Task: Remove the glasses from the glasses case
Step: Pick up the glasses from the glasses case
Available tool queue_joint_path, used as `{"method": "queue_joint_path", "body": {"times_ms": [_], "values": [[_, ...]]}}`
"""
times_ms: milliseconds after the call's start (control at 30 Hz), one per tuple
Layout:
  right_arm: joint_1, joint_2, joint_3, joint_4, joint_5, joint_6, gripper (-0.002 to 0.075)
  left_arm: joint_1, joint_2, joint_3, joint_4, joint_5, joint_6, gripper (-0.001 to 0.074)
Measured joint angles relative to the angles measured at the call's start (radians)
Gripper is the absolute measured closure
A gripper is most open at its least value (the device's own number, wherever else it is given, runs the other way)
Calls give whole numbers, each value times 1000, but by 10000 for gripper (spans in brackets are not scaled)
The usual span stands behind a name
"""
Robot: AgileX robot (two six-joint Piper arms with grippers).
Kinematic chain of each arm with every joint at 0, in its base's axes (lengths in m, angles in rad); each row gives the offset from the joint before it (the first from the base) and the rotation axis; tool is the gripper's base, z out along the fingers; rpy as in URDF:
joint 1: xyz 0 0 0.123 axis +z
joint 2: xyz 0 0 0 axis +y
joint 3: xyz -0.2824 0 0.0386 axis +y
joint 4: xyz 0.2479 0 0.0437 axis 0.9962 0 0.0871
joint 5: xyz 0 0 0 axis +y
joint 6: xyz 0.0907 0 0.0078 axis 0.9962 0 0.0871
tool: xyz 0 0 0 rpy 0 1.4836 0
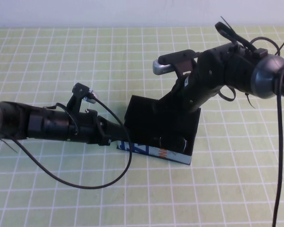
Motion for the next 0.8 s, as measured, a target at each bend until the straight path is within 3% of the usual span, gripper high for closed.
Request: {"method": "queue_joint_path", "body": {"times_ms": [600, 800], "values": [[-11, 36, -61, 35, 123, -81, 742, 0, 0, 0, 4, 17, 0, 739], [-11, -58, -87, 120, 229, -248, 742, 0, -6, 0, -10, 64, 0, 739]]}}
